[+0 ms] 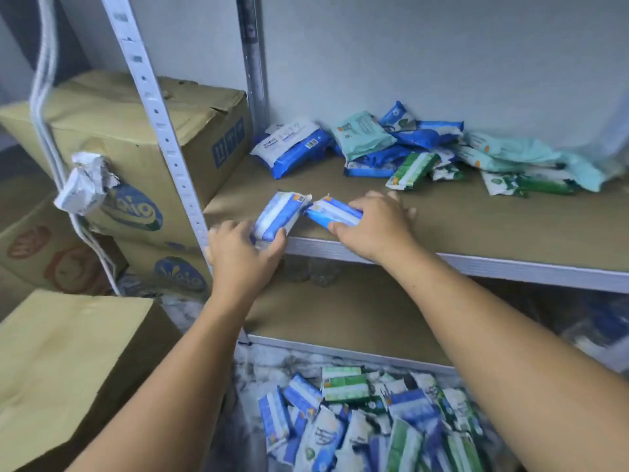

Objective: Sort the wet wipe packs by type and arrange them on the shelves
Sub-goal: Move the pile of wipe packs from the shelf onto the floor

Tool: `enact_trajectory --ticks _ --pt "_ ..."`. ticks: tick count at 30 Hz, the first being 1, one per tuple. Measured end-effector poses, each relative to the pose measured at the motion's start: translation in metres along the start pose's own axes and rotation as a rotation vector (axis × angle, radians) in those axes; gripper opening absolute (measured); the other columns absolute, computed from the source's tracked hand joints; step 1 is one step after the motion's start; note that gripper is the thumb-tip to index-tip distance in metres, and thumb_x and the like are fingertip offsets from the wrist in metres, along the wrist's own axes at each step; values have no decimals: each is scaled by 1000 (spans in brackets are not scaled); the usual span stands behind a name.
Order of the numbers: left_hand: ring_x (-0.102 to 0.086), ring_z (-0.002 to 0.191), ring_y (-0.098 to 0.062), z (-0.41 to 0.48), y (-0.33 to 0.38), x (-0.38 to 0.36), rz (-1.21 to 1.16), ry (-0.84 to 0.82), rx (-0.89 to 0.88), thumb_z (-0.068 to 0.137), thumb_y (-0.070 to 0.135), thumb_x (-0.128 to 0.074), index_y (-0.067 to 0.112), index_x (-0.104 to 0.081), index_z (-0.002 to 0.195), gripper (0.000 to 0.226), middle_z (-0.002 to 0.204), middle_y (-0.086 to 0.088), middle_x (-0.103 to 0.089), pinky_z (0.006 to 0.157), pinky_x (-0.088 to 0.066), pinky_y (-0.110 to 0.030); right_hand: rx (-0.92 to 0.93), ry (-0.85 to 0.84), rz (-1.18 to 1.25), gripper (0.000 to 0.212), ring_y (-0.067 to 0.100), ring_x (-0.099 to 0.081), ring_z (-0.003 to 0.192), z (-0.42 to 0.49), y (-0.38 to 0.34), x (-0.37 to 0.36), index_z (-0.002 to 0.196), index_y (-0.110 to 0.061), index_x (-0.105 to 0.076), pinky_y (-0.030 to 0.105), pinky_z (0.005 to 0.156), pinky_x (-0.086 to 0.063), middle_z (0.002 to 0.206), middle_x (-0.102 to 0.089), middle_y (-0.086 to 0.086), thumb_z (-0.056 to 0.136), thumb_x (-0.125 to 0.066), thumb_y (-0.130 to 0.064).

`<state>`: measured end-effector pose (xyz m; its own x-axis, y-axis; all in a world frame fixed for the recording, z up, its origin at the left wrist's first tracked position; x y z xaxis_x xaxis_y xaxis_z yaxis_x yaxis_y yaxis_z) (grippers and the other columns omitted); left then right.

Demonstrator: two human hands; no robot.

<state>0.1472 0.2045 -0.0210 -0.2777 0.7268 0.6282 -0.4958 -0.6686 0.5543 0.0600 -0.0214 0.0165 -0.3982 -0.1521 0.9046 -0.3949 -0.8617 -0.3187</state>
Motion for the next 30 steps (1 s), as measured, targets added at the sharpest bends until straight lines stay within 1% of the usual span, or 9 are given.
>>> enact_trajectory --ticks 2,4,7,13,16,19,24,27,30 --pt "-46 66 -26 -35 13 7 -111 32 -54 83 49 -65 21 -40 64 42 62 2 -43 65 -37 -36 16 105 144 39 30 -54 96 -33 10 13 80 -23 -69 41 83 -46 84 -53 -2 71 -63 -61" --pt "-46 69 -19 -74 18 2 -163 2 -58 86 44 -65 22 -49 71 32 63 6 -44 69 -34 -34 17 247 289 34 28 -54 75 -76 26 21 67 -20 -61 35 66 -42 71 -48 -2 71 -66 -53" --pt "-48 75 -18 -140 3 -37 -159 -186 43 87 51 -60 28 -49 73 28 68 6 -48 69 -31 -32 -129 325 436 27 21 -54 72 -145 66 5 77 -19 -69 31 65 -42 76 -53 -3 76 -70 -46" --pt "-50 61 -31 -256 -54 -112 -54 -618 255 80 51 -60 22 -33 56 46 54 4 -40 63 -36 -36 -612 -236 310 32 22 -61 62 -239 139 -123 71 -15 -68 32 59 -50 66 -62 0 78 -71 -47" --pt "-61 76 -36 -299 -84 -130 114 -779 343 87 54 -58 16 -41 62 49 64 -9 -58 70 -43 -37 -695 -474 230 38 22 -66 67 -269 148 -171 82 -9 -71 27 57 -48 70 -69 2 79 -69 -47" --pt "-64 93 -34 -325 -111 -141 282 -857 407 92 57 -56 11 -66 89 47 91 -14 -71 78 -46 -34 -687 -582 203 42 26 -69 86 -288 155 -211 101 -8 -73 30 75 -56 91 -72 5 82 -69 -45" --pt "-64 99 -31 -346 -139 -160 282 -952 529 93 54 -56 16 -63 116 45 105 -12 -71 80 -46 -32 -529 -629 77 63 29 -54 125 -303 159 -261 148 -20 -47 36 95 -51 135 -59 9 92 -62 -45" --pt "-61 111 -32 -361 -151 -172 214 -1005 585 94 51 -58 27 -39 150 64 119 -13 -66 88 -45 -34 -339 -590 -29 56 28 -50 121 -306 157 -282 146 -28 -51 36 95 -48 133 -59 5 94 -61 -45" --pt "-56 117 -33 -369 -156 -182 217 -1072 551 97 49 -54 33 -35 152 61 125 -14 -61 94 -44 -35 -255 -550 -139 50 31 -55 104 -312 162 -296 132 -28 -66 42 85 -50 112 -65 7 85 -71 -46"
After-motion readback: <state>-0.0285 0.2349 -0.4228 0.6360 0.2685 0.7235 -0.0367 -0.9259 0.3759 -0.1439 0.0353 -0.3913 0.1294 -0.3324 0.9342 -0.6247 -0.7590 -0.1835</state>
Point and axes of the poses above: each hand's wrist, its own z-axis towards the middle knuckle, its own x-axis out of the back of the hand, y = z × x, the point moved 8 cm from there along z, towards the middle knuckle
